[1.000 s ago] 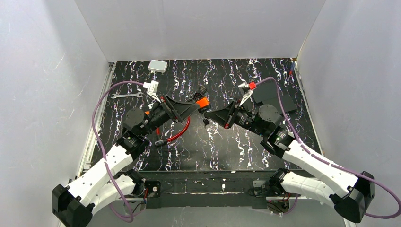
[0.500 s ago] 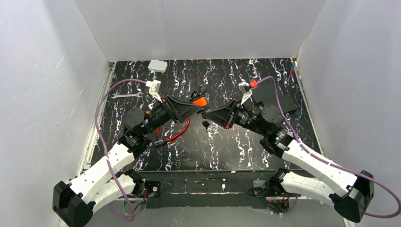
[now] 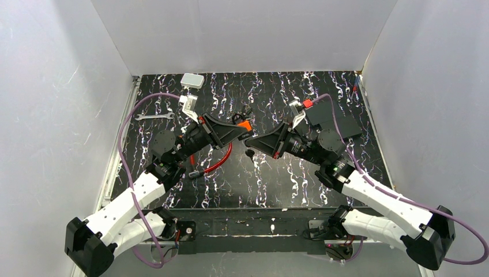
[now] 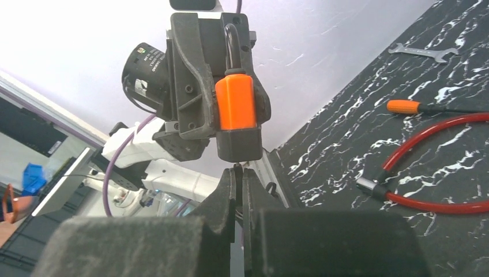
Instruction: Unlock with the key
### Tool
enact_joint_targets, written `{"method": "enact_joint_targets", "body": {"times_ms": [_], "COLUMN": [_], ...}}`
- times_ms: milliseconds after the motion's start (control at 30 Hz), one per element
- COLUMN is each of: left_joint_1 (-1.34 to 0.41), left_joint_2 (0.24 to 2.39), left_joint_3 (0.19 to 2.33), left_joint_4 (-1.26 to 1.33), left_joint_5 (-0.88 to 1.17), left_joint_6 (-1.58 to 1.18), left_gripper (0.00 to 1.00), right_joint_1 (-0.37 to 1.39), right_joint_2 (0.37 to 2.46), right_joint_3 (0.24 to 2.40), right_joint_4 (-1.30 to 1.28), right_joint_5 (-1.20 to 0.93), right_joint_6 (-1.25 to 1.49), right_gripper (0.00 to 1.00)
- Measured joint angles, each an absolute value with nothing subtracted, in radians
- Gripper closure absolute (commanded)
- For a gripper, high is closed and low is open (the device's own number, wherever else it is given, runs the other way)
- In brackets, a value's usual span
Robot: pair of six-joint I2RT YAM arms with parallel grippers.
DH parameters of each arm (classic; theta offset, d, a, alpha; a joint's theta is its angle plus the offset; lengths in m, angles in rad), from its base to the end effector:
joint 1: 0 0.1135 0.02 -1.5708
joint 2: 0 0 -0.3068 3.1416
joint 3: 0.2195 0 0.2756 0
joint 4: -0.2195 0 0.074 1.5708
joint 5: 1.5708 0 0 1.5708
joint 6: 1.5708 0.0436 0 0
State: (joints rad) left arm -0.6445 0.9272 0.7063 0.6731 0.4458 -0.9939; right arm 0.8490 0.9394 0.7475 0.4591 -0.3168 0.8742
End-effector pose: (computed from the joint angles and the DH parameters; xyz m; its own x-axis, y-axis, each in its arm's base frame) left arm 0.1593 -0.1433 0.4081 -0.5237 -0.5524 -0.6485 0.7575 0.0463 -0.6511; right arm 0.1390 0.1784 0.3992 -0.5874 0.4358 -0.6819 -0.7188 0.1061 0.6870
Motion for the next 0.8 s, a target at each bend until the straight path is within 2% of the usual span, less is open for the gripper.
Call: {"method": "enact_joint_targets", "body": {"times_ms": [800], "left_joint_1": [-0.629], "left_joint_2": [0.886], "left_joint_3": [0.710], "left_joint_4": [0.813], "left_joint_5": [0.512], "left_joint_6": [-1.007], "left_gripper": [1.00], "right_joint_1": [0.852], "right_joint_2": [1.036], "right_joint_3": [0.737], "right_joint_4": [0.791], "right_joint_5": [-0.424], "right_joint_6": [1.040], "right_gripper": [0.99]}}
